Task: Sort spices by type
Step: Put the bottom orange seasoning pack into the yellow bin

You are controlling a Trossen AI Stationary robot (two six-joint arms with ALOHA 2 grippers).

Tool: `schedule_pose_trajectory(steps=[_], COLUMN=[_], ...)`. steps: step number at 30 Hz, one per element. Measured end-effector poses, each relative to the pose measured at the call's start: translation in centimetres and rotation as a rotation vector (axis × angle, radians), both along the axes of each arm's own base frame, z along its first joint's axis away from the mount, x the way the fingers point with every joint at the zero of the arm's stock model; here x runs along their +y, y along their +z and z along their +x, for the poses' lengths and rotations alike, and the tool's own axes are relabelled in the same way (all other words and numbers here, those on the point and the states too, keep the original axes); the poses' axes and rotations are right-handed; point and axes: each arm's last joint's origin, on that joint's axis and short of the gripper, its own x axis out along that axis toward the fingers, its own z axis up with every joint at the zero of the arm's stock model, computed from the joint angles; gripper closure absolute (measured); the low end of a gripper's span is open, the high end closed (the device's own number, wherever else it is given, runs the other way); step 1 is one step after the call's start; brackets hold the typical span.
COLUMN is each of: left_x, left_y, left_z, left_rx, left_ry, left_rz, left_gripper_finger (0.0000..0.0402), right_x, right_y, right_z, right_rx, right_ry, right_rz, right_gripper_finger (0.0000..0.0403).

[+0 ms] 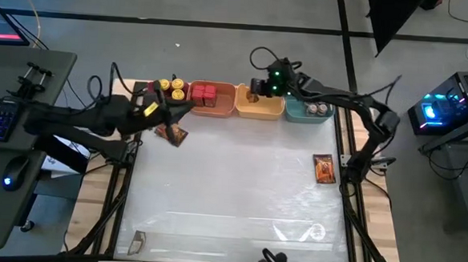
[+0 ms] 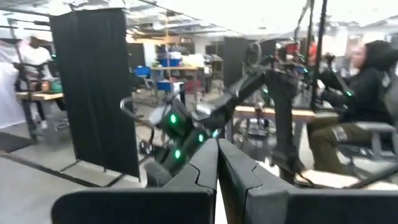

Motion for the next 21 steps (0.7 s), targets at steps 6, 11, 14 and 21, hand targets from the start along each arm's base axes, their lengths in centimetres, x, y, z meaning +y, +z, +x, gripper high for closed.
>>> schedule_pose_trajectory(steps=[6,11,14,21], left_x=[1.1,1.7,2.1,2.5], left_y=[-0.4,-0.5,-0.5,-0.5], left_z=[1.7,1.9,1.8,1.6], left_rx=[-0.011,-0.002,-0.001,0.021], left_ry=[0.056,0.038,0.031,0.006], left_rz=[0.0,0.007,0.01,0.046], left_gripper_finger=[0.0401,0.0401,0.0401,0.0401], right_x=[-0.8,-0.9,-1.5,-2.2], right_y=[-2.8,-3.4,-3.7,-3.8], right_z=[1.7,2.0,1.3,0.7], right_rx=[0.003,0.029,0.076,0.091], right_ry=[0.018,-0.007,-0.072,-0.095], right_rz=[0.068,0.081,0.072,0.079], right_gripper_finger=[0.0403,0.0403,0.0403,0.0403])
